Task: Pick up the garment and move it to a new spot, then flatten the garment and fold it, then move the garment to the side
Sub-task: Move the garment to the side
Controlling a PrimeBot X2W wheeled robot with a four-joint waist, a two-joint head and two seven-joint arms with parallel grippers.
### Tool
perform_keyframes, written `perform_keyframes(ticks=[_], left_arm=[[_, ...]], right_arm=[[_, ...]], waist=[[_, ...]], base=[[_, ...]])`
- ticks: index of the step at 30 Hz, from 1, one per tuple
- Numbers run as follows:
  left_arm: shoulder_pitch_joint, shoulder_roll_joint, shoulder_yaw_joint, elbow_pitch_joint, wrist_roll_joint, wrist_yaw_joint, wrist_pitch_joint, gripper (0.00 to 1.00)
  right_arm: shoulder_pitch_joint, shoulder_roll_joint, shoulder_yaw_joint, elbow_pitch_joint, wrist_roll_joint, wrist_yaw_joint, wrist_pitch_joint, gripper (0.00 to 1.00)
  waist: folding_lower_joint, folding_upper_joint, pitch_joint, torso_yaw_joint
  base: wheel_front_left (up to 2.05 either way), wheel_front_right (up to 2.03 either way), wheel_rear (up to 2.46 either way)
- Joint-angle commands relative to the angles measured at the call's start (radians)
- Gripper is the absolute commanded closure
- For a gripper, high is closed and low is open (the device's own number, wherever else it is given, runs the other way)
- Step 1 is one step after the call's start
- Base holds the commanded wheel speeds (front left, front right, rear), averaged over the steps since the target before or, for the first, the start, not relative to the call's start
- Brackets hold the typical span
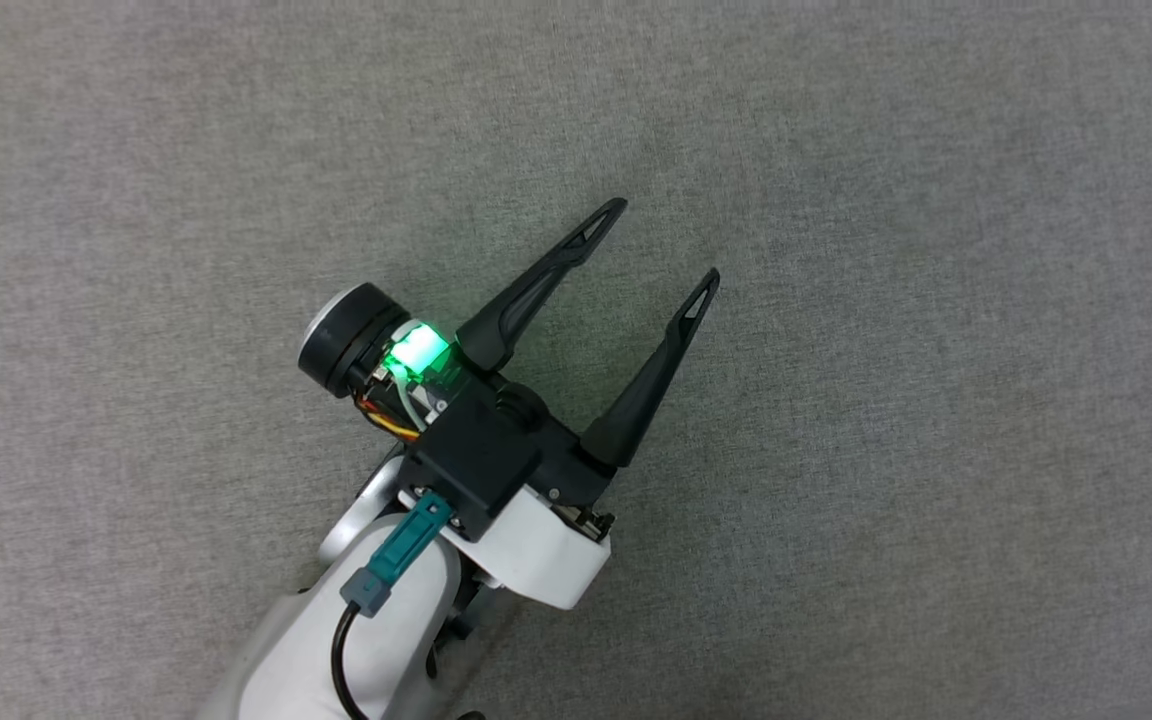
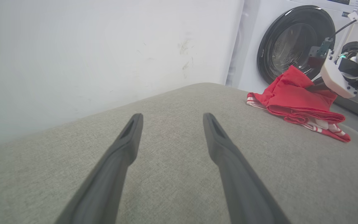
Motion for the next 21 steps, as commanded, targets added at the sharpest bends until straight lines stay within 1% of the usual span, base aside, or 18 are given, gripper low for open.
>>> perform_keyframes(ticks=[1,8,14,19,21], left_arm=[[0.012,-0.005,0.003,0.004,-0.007,0.006,-0.008,0.00],[0.048,-0.011,0.027,0.044,-0.035,0.026,-0.026,0.00],[0.120,-0.016,0.090,0.089,-0.080,0.061,-0.033,0.00],[0.194,-0.014,0.170,0.088,-0.103,0.084,-0.034,0.00],[0.224,-0.012,0.201,0.086,-0.104,0.092,-0.034,0.00]], right_arm=[[-0.009,0.006,-0.014,-0.007,-0.012,-0.002,0.006,0.00],[0.000,0.029,-0.045,-0.080,-0.053,-0.002,0.036,0.00],[0.030,0.063,-0.019,-0.204,-0.011,-0.002,0.062,0.00],[0.060,0.145,-0.008,-0.343,0.073,-0.002,0.051,0.00],[0.088,0.180,0.006,-0.407,0.091,-0.002,0.030,0.00]], waist=[[-0.0001,0.0000,-0.023,0.007],[-0.0001,0.0000,-0.122,0.019],[-0.0001,0.0000,-0.256,0.046],[-0.0001,0.0000,-0.355,0.081],[-0.0001,0.0000,-0.389,0.096]], base=[[0.00,0.00,0.00],[0.00,0.00,0.00],[0.00,0.00,0.00],[0.00,0.00,0.00],[0.00,0.00,0.00]])
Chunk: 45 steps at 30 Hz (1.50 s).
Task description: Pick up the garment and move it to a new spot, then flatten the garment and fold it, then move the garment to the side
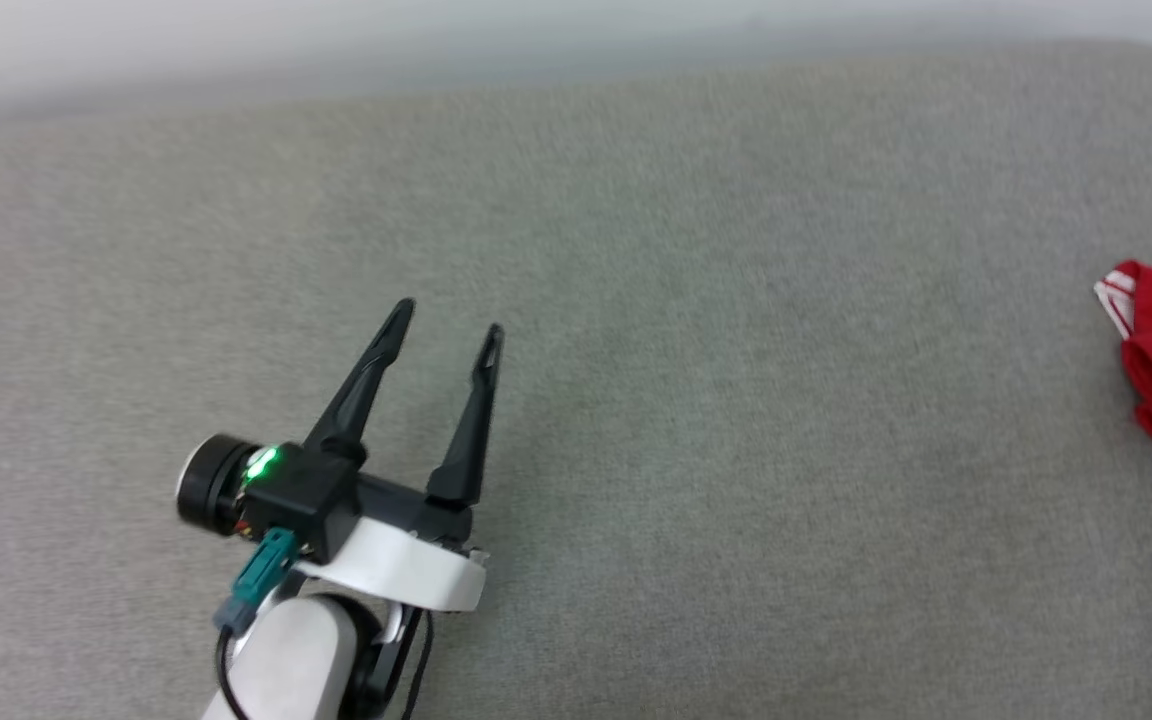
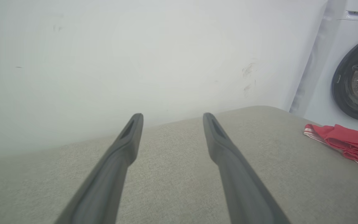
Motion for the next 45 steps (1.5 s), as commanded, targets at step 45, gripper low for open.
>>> perform_keyframes(ticks=[45], left_arm=[[0.263,-0.121,0.240,0.081,0.076,-0.091,-0.005,0.00]], right_arm=[[0.490,0.542,0.038,-0.130,0.136,-0.002,-0.454,0.00]], waist=[[0.0003,0.0000,-0.253,0.127]], base=[[0.00,0.00,0.00]])
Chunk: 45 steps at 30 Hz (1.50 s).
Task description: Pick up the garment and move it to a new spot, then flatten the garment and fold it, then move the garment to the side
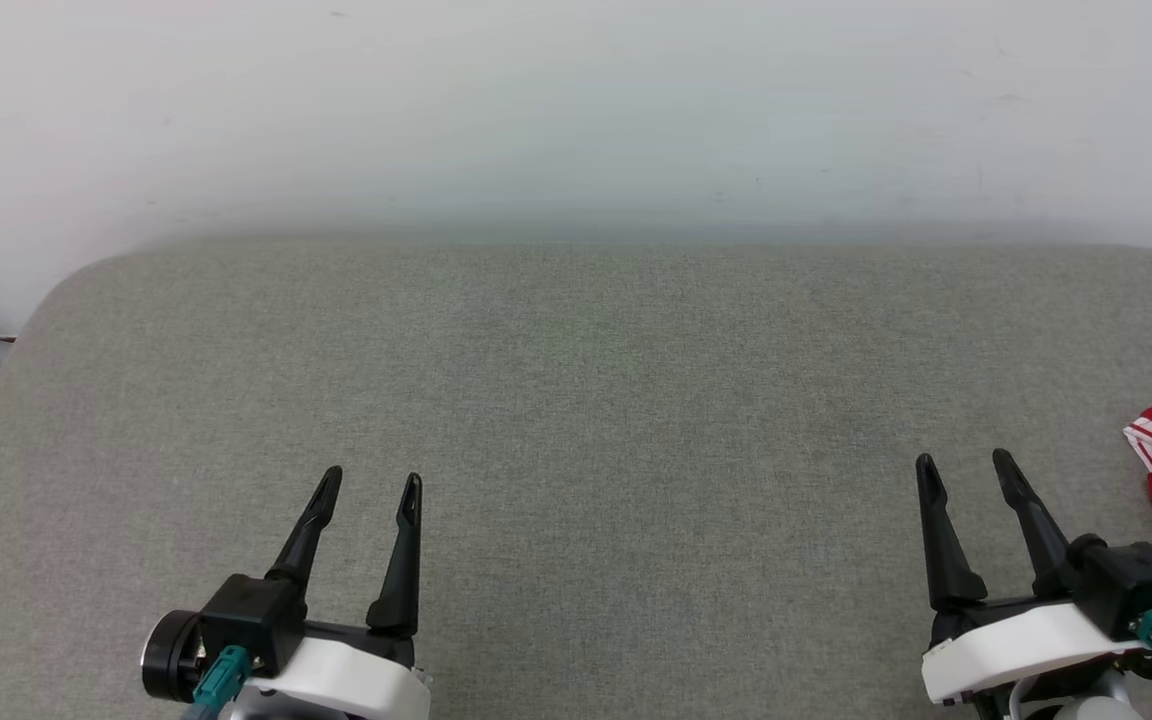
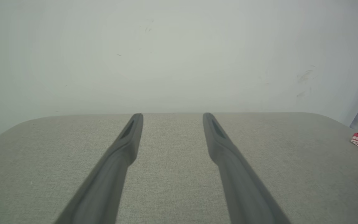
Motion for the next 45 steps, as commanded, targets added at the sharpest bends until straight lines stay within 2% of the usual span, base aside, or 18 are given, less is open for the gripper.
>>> perform_keyframes(ticks=[1,22,23,27,33,45], left_arm=[[0.010,-0.001,0.007,0.001,0.004,-0.004,-0.002,0.00],[0.008,-0.012,0.026,0.008,0.007,-0.014,-0.002,0.00],[0.000,-0.010,0.025,0.007,0.007,-0.012,0.000,1.00],[0.016,-0.010,0.023,0.037,-0.010,-0.012,0.006,1.00],[0.004,-0.004,0.033,0.048,-0.161,-0.011,0.036,1.00],[-0.017,0.004,0.047,0.072,-0.370,-0.013,0.079,1.00]], right_arm=[[-0.007,0.005,0.002,0.002,0.004,-0.001,-0.007,0.00],[-0.002,0.005,0.008,-0.001,0.008,-0.001,-0.013,0.00],[0.000,0.000,0.006,0.001,0.008,0.000,-0.009,1.00],[0.011,0.000,0.005,0.033,0.025,0.000,0.000,1.00],[0.003,0.000,-0.005,0.038,0.164,0.000,0.036,1.00],[-0.009,0.001,-0.018,0.043,0.359,0.000,0.086,1.00]], waist=[[0.0000,-0.0001,0.000,-0.001],[0.0000,-0.0001,0.005,-0.002],[0.0000,-0.0001,0.005,-0.002],[0.0001,-0.0001,0.005,-0.002],[0.0001,-0.0001,0.005,-0.003],[0.0000,-0.0001,0.005,-0.005]], base=[[0.00,0.00,0.00],[0.00,0.00,0.00],[0.00,0.00,0.00],[0.00,0.00,0.00],[0.00,0.00,0.00],[0.00,0.00,0.00]])
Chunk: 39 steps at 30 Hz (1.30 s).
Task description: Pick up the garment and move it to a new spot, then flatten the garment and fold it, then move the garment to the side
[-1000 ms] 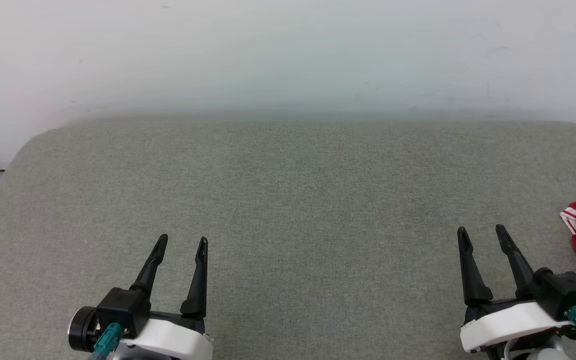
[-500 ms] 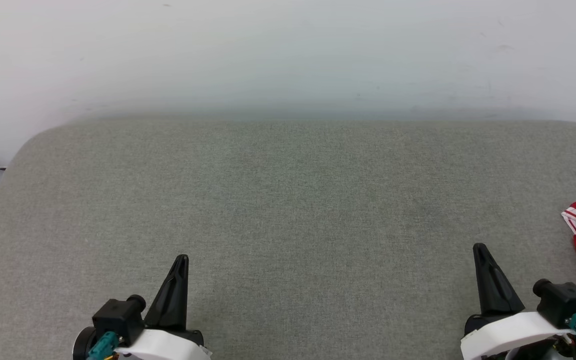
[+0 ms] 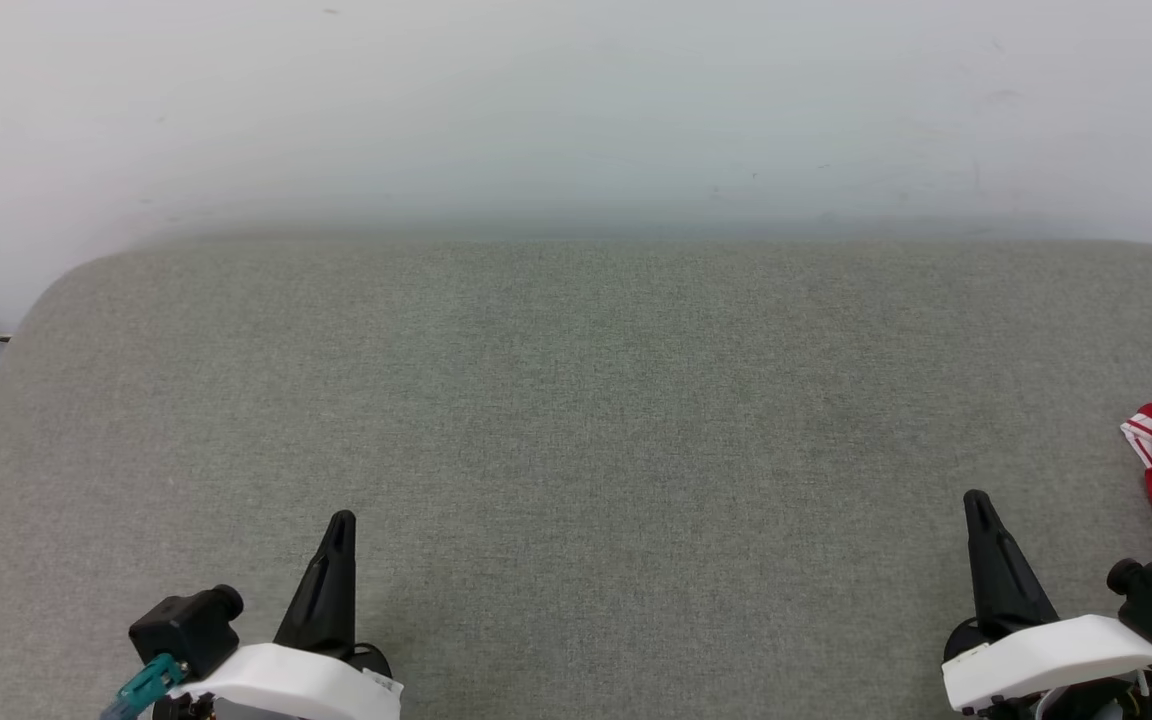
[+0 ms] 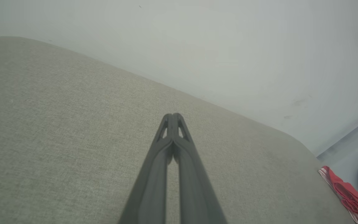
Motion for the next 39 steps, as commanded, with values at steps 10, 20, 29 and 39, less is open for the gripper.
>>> perform_keyframes(ticks=[10,20,29,39], left_arm=[[-0.044,0.012,0.017,0.005,-0.179,-0.003,0.037,1.00],[-0.058,0.015,0.031,0.016,-0.327,-0.005,0.070,1.00],[-0.068,0.017,0.042,0.026,-0.446,-0.006,0.098,1.00],[-0.077,0.017,0.055,0.037,-0.566,-0.007,0.128,1.00]], right_arm=[[-0.039,0.001,-0.014,-0.008,0.169,0.000,0.041,1.00],[-0.048,0.001,-0.024,-0.004,0.309,0.000,0.077,1.00],[-0.055,0.002,-0.032,0.000,0.424,0.000,0.107,1.00],[-0.061,0.002,-0.040,0.005,0.540,0.000,0.137,1.00]], waist=[[-0.0001,0.0000,0.000,-0.002],[-0.0001,0.0000,-0.001,-0.003],[-0.0001,0.0000,-0.001,-0.005],[-0.0001,0.0000,-0.001,-0.007]], base=[[0.00,0.00,0.00],[0.00,0.00,0.00],[0.00,0.00,0.00],[0.00,0.00,0.00]])
